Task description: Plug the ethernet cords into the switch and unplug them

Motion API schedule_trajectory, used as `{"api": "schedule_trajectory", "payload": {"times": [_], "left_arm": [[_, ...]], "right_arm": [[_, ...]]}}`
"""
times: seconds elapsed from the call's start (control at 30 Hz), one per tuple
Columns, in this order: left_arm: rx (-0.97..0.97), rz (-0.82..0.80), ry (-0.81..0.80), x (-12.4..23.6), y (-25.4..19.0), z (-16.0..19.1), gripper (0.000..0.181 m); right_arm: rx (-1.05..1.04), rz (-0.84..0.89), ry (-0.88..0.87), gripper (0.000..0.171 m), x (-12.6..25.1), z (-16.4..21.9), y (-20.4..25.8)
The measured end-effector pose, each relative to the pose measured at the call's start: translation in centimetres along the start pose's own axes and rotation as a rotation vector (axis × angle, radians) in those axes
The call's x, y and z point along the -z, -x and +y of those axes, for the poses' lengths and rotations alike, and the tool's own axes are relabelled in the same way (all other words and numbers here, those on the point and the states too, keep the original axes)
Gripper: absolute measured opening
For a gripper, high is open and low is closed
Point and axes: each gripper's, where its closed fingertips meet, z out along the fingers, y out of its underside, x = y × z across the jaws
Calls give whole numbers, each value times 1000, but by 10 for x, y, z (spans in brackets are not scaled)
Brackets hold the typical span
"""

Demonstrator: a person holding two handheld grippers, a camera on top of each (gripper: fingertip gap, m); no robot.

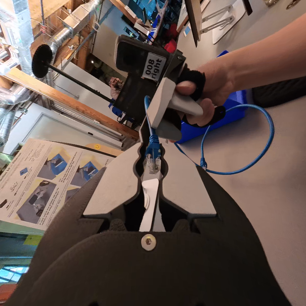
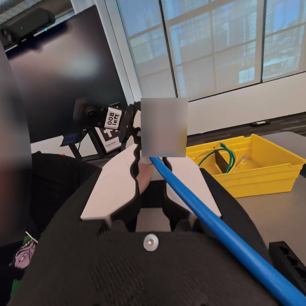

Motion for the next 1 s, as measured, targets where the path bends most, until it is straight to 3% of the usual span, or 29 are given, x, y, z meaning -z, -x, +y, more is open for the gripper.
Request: {"api": "schedule_trajectory", "payload": {"times": [0.17,0.5,1.0], "left_arm": [[-31,5,26,-1,-2,4,15],[-74,59,83,-2,-13,14,15],[-86,95,122,-4,-20,21,14]], "right_arm": [[-2,48,117,20,0,15,-7],[-90,20,139,12,-3,22,-6],[-32,65,212,12,-2,31,-10]]}}
